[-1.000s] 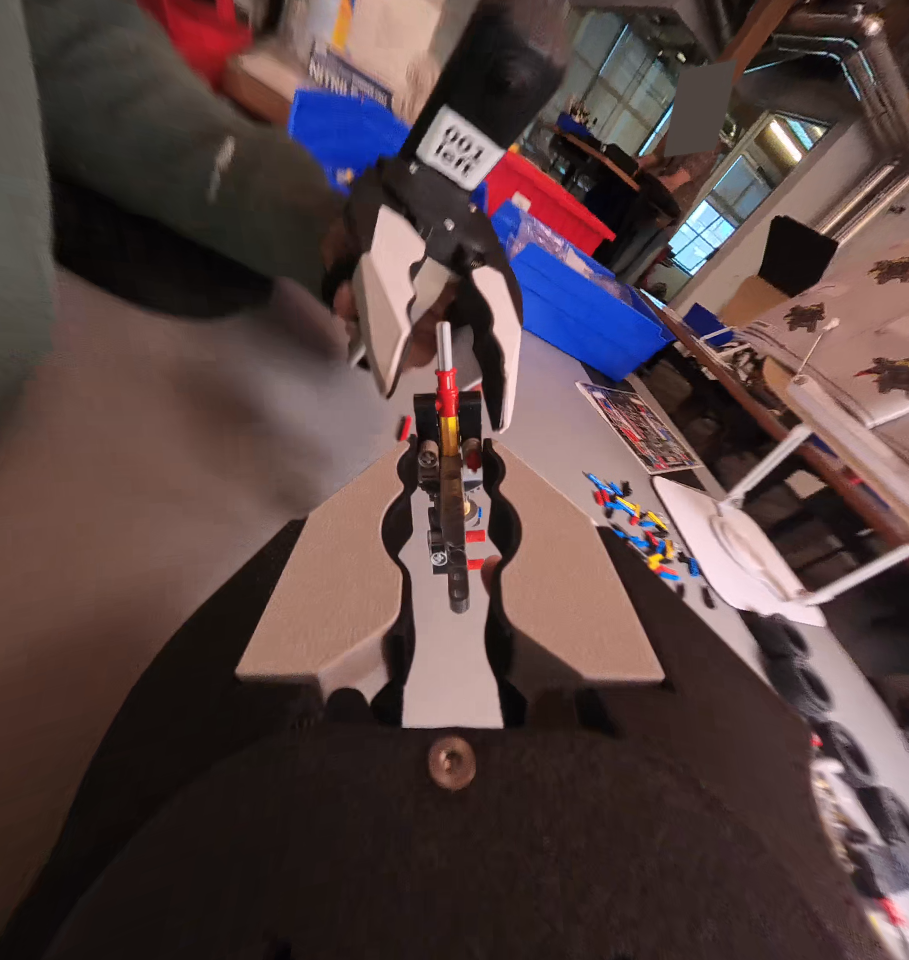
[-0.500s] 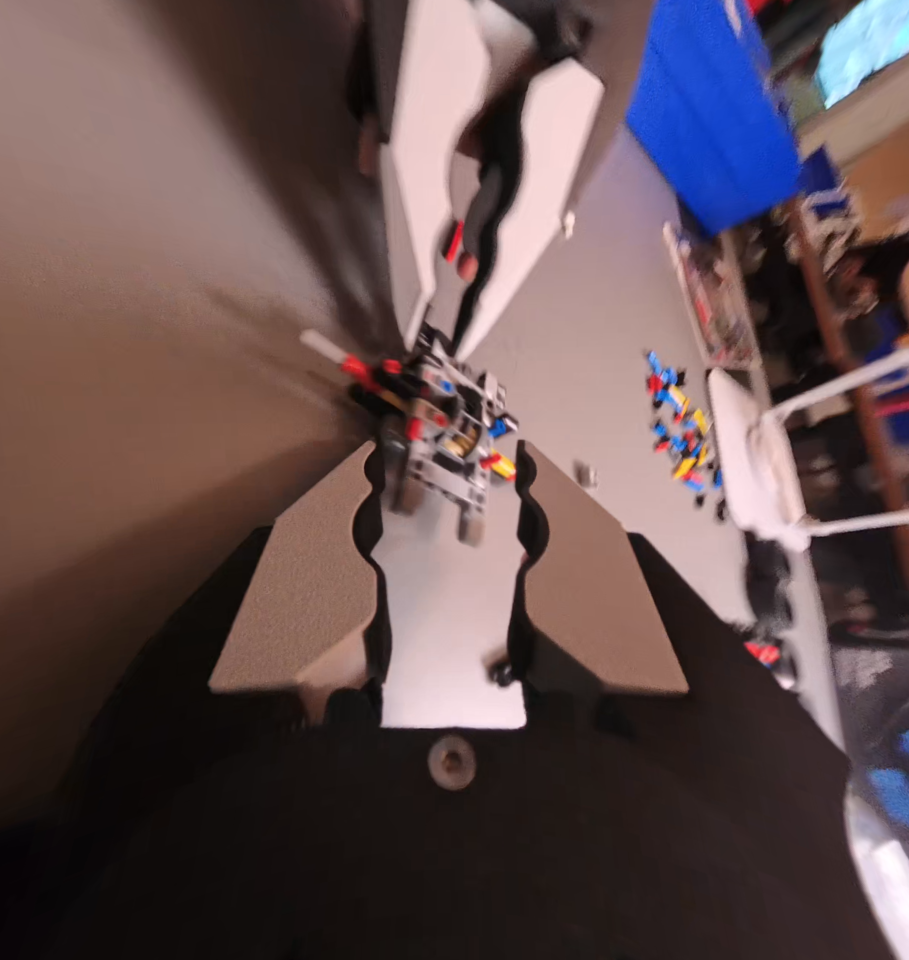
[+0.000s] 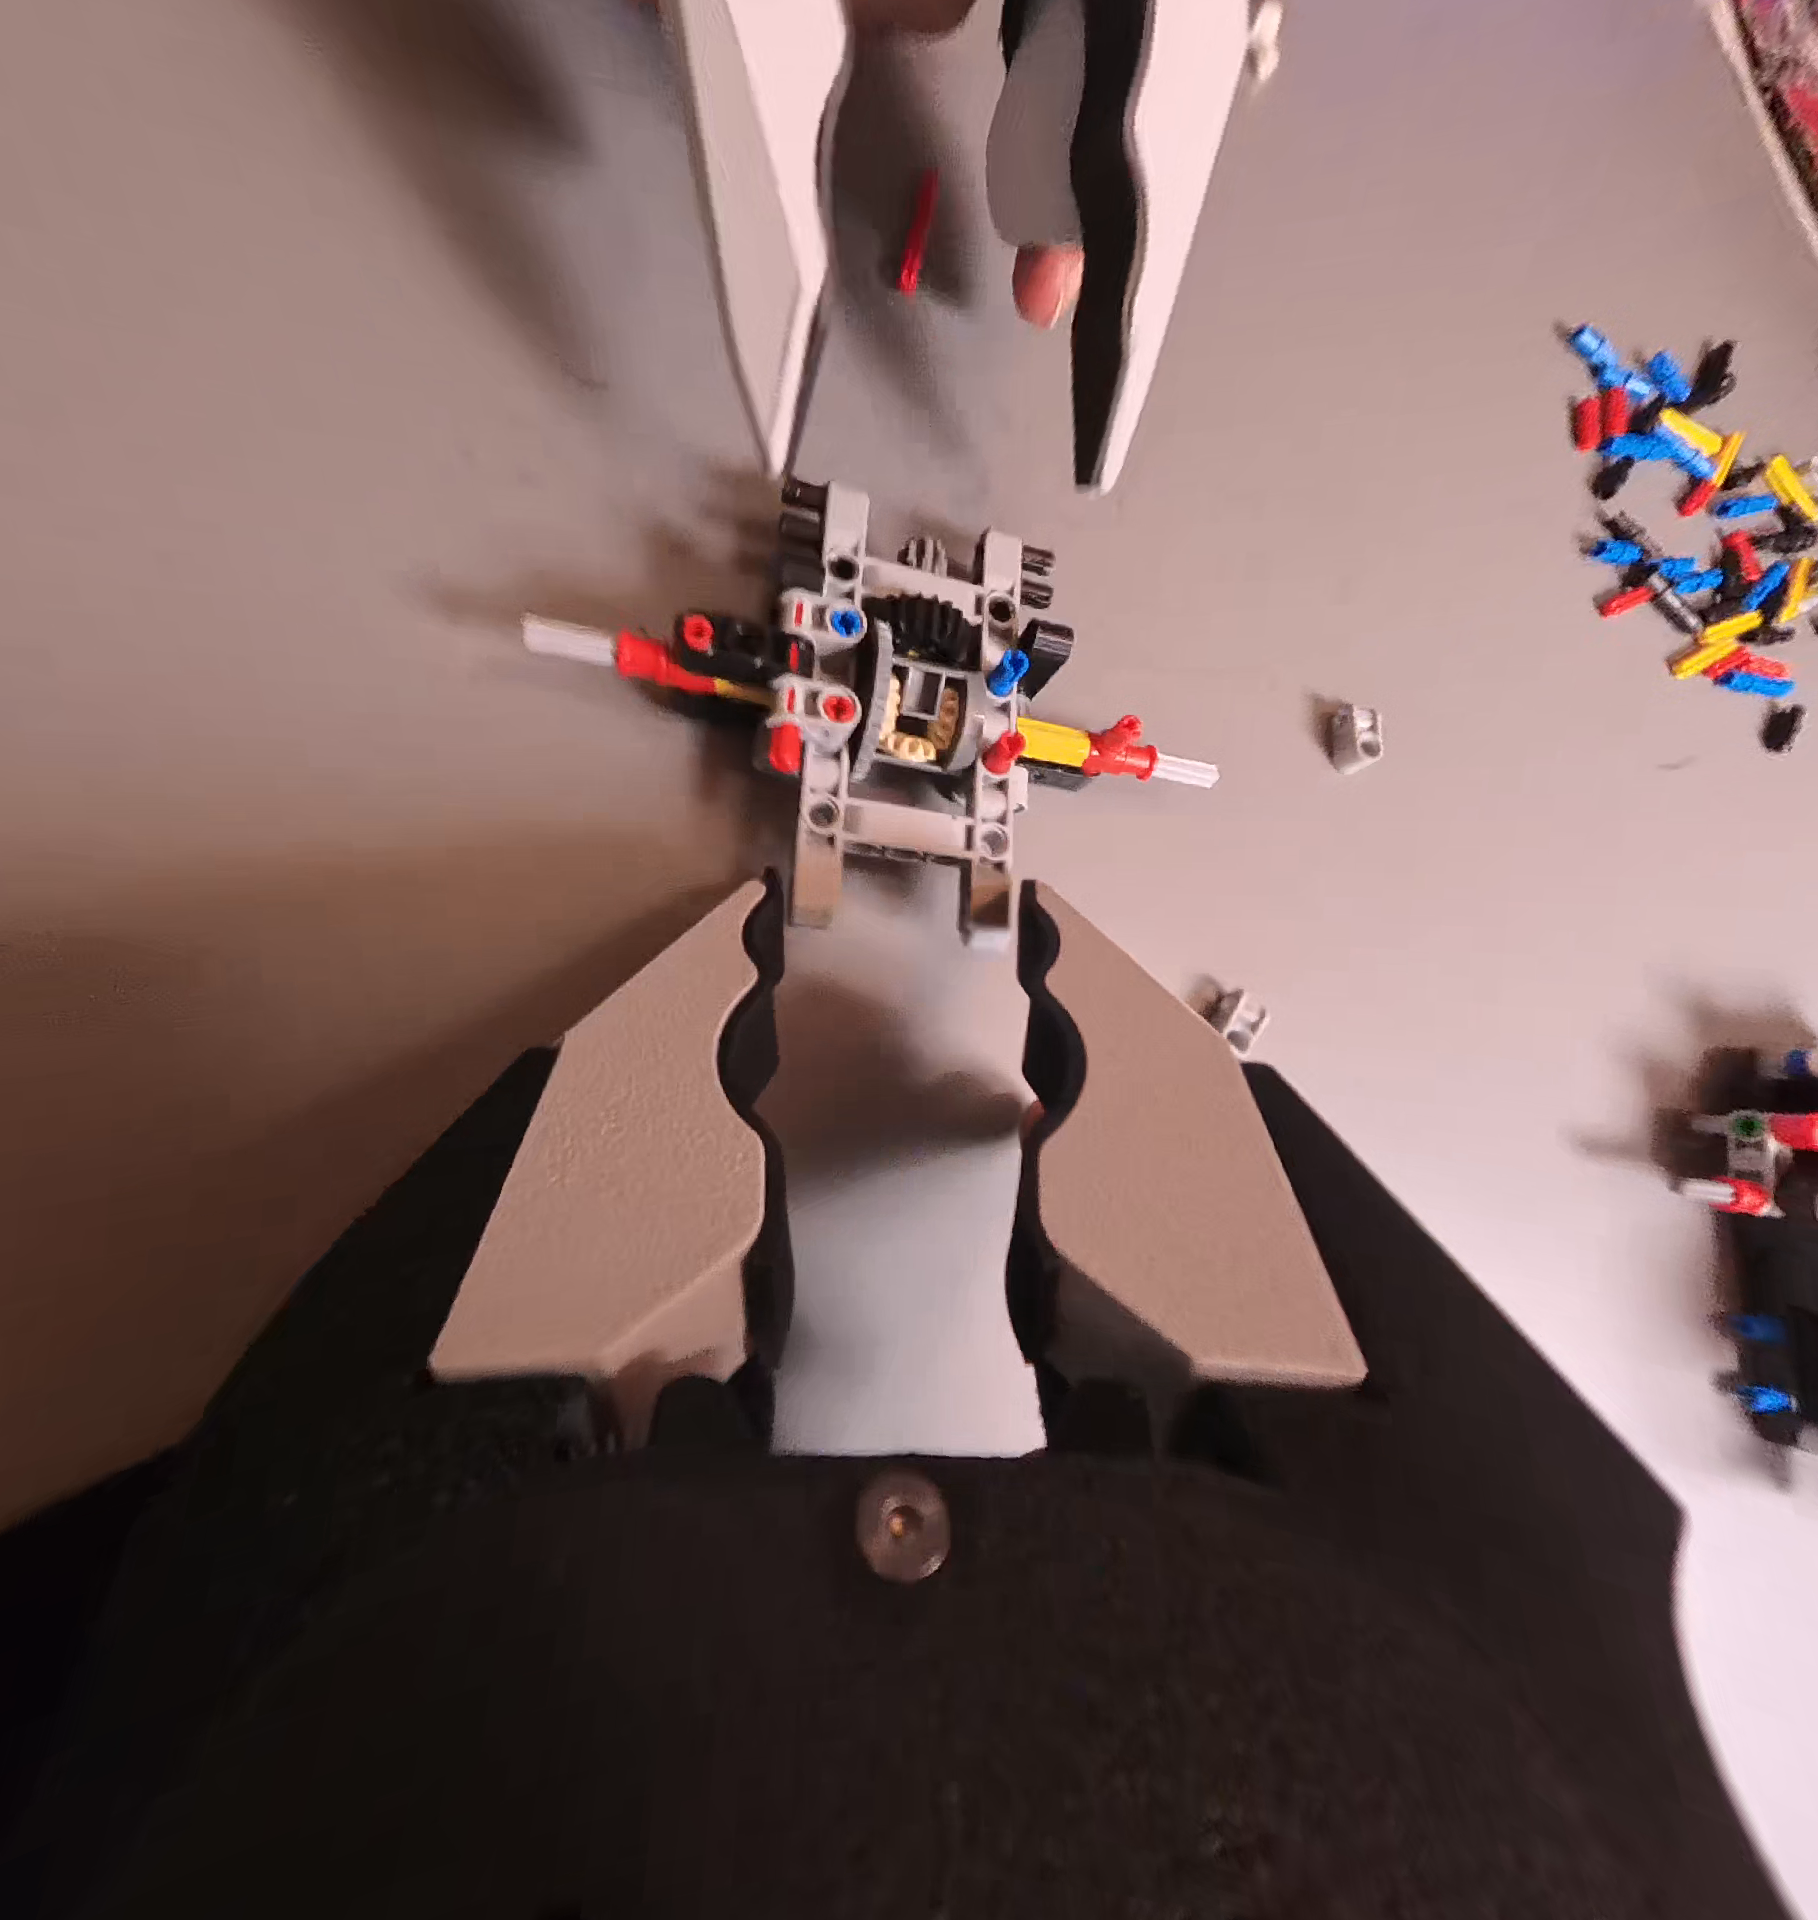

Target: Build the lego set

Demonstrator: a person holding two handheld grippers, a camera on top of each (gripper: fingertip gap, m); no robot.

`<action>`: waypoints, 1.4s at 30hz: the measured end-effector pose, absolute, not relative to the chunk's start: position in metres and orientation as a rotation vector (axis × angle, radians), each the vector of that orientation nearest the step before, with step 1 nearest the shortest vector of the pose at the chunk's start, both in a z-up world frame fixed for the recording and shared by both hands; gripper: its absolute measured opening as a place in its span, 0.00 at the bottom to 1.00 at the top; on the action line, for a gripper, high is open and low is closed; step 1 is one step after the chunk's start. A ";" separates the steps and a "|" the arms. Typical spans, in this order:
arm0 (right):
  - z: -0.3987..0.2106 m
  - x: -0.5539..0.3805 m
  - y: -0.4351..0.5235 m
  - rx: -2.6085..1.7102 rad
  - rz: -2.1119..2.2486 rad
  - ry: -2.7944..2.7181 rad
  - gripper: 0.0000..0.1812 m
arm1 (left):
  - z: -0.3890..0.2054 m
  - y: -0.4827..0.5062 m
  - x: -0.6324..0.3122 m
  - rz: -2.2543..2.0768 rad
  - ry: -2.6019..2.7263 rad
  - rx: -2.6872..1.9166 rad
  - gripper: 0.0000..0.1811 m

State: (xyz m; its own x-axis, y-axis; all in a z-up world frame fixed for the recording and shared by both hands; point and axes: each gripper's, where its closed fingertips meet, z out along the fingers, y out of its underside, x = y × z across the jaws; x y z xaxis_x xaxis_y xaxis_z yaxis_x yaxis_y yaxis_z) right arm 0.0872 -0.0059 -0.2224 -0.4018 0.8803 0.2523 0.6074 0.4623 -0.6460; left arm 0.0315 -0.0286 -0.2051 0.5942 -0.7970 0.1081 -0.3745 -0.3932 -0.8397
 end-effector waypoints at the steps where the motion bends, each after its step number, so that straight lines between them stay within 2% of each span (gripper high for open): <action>1: -0.221 0.084 -0.005 -1.222 0.630 -2.150 0.23 | -0.208 -0.029 0.033 -0.633 0.952 -2.013 0.33; 7: -0.223 0.069 0.018 -1.197 0.587 -2.210 0.23 | -0.217 -0.025 0.030 -0.464 1.034 -2.031 0.26; 12: -0.218 0.063 0.033 -1.252 0.621 -2.132 0.26 | -0.219 -0.019 0.020 -0.353 1.000 -2.048 0.26; 16: -0.197 0.070 0.055 -1.315 0.654 -1.938 0.22 | -0.212 -0.018 0.021 -0.407 0.943 -2.019 0.26; 23: -0.189 0.078 0.105 -1.407 0.552 -1.654 0.15 | -0.155 0.008 -0.011 -0.655 0.496 -1.784 0.34; 26: -0.198 0.079 0.108 -1.431 0.543 -1.655 0.14 | -0.138 0.016 -0.037 -0.646 0.358 -1.683 0.40; 28: -0.200 0.079 0.110 -1.430 0.525 -1.649 0.14 | -0.132 0.022 -0.053 -0.584 0.307 -1.640 0.39; 30: -0.197 0.079 0.115 -1.421 0.492 -1.625 0.13 | -0.129 0.028 -0.068 -0.470 0.292 -1.605 0.34; 37: -0.175 0.078 0.129 -1.378 0.438 -1.478 0.10 | -0.087 0.041 -0.131 0.046 0.162 -1.402 0.01; 39: -0.168 0.076 0.131 -1.354 0.430 -1.437 0.10 | -0.077 0.044 -0.152 0.103 0.062 -1.365 0.00; 42: -0.161 0.073 0.129 -1.322 0.440 -1.390 0.09 | -0.074 0.054 -0.178 -0.035 -0.123 -1.370 0.00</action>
